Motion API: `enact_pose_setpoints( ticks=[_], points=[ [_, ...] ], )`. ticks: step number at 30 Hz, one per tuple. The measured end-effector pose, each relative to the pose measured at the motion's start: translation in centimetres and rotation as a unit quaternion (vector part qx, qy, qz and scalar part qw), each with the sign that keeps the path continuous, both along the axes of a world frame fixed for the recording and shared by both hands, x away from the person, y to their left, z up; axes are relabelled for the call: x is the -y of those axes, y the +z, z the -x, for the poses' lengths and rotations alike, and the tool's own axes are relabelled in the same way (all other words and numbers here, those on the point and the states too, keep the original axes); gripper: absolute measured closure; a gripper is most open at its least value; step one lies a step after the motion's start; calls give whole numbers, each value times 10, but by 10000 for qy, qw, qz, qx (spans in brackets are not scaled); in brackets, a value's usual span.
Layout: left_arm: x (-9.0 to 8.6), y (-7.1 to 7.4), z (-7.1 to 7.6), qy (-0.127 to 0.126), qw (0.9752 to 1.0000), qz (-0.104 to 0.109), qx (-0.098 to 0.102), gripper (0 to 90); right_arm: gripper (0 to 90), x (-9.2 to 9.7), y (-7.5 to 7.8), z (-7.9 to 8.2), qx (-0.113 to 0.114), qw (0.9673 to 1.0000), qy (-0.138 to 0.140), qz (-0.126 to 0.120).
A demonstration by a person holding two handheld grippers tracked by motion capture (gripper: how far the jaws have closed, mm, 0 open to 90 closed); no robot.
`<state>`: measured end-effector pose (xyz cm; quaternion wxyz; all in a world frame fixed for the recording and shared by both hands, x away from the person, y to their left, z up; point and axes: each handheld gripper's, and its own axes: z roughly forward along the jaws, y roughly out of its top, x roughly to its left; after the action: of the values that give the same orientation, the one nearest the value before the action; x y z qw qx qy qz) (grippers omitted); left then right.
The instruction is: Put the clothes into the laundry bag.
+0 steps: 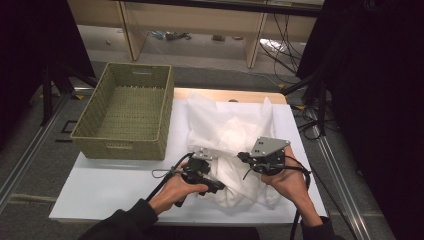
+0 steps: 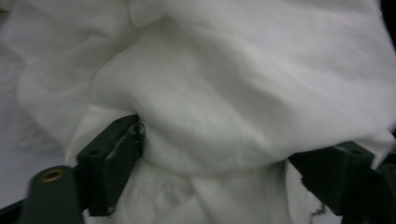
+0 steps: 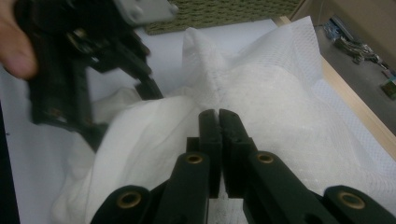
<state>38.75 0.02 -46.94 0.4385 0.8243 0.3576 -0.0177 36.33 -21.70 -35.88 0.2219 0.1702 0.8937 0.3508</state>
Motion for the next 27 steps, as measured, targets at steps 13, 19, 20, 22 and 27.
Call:
enact_pose_setpoints(
  ticks=[13,19,20,22,27],
  points=[
    [29,33,-41,799,9916,746,697,763,896,8,8,3,-20,9998,-95,-161],
    [25,2,-72,1205,9899,677,331,644,896,8,4,3,-13,10000,-41,-46],
    [20,7,-66,1119,9920,488,310,528,896,9,-1,1,-116,9999,-64,-39],
    [14,12,-62,949,9944,286,356,474,896,9,-2,0,-120,9999,-58,-32],
    [-18,33,-32,503,9981,-142,313,260,896,11,-3,-3,-116,9999,-80,-30]
  ],
)
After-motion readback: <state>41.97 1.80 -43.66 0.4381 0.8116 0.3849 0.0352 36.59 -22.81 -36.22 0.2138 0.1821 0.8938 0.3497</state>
